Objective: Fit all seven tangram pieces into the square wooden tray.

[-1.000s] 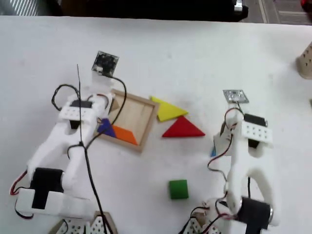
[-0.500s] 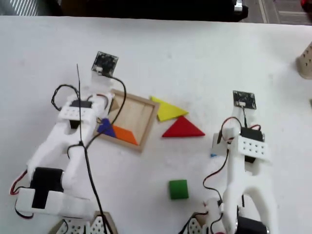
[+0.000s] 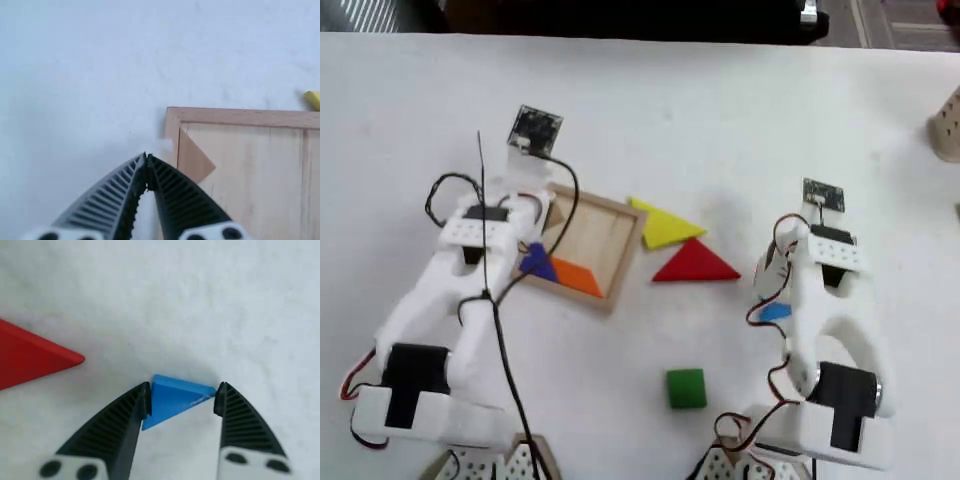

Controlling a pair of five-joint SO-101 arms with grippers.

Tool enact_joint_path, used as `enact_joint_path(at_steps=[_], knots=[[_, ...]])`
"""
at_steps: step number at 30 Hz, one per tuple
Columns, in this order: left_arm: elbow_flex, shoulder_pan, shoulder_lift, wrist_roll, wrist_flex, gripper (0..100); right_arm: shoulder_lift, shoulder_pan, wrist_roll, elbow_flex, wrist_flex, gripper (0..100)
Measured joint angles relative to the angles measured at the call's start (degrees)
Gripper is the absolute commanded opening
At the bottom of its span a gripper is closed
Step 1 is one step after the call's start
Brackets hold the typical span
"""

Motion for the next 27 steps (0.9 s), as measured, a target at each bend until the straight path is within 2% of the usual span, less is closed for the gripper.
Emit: enact_joint_path(at_steps=[9, 20, 24, 27], knots=[[0.00, 0.00, 0.00, 0.00, 0.00, 3, 0.09, -0.62, 1.05, 0.00, 0.53, 20.9], [0.00, 0.00, 0.35, 0.00, 0.00, 3, 0.09, -17.85, 18.99, 0.00, -1.67, 20.9], [0.00, -0.09, 0.35, 0.00, 0.00, 3, 0.09, -17.93, 20.13, -0.88, -0.79, 20.9], [0.00, -0.09, 0.35, 0.00, 0.00, 3, -2.11, -16.53, 17.85, -1.05, 2.29, 20.9]])
